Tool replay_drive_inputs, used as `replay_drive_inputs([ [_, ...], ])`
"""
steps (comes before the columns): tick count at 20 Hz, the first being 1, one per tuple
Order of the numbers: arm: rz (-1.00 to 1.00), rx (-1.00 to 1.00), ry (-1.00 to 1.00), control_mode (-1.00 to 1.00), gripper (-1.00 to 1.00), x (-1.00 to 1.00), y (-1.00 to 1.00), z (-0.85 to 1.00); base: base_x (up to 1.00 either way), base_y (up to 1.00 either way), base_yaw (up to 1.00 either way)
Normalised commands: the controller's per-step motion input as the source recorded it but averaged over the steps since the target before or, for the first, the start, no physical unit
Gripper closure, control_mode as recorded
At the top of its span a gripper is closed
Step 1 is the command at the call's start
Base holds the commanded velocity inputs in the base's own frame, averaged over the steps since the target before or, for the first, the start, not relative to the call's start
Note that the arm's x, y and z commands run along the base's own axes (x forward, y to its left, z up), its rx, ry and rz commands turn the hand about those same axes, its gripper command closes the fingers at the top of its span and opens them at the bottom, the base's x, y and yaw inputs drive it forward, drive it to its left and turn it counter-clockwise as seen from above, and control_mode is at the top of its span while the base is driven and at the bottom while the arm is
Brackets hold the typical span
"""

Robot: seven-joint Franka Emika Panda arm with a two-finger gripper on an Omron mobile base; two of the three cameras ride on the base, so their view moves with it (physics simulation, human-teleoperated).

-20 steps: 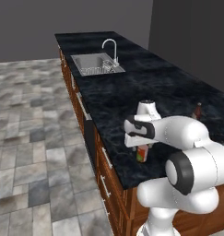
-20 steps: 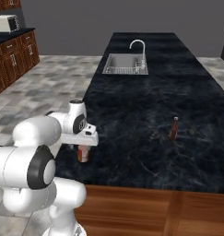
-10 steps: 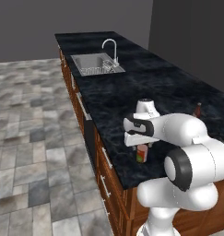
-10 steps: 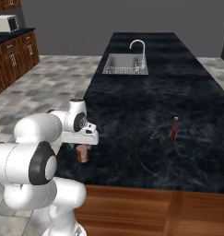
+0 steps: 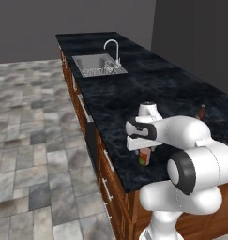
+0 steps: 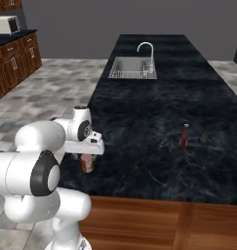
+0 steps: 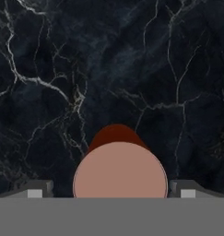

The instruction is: Restock the canned food cabinet by taking the new fresh canned food from the counter and placing it in the cabinet. Then, take the old canned food from the cabinet and place it on the counter.

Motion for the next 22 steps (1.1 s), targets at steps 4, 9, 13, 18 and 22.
replay_drive_inputs([
  [4,0.00,0.00,0.00,-1.00,-1.00,-0.15,0.00,-0.30,0.00,0.00,0.00],
  [9,0.00,0.00,0.00,-1.00,-1.00,-0.07,0.00,-0.29,0.00,0.00,0.00],
  [13,0.00,0.00,0.00,-1.00,1.00,0.00,0.00,-0.17,0.00,0.00,0.00],
  [18,0.00,0.00,0.00,-1.00,1.00,0.00,0.00,-0.01,0.00,0.00,0.00],
  [22,0.00,0.00,-0.01,-1.00,1.00,-0.26,0.00,0.11,0.00,0.00,0.00],
])
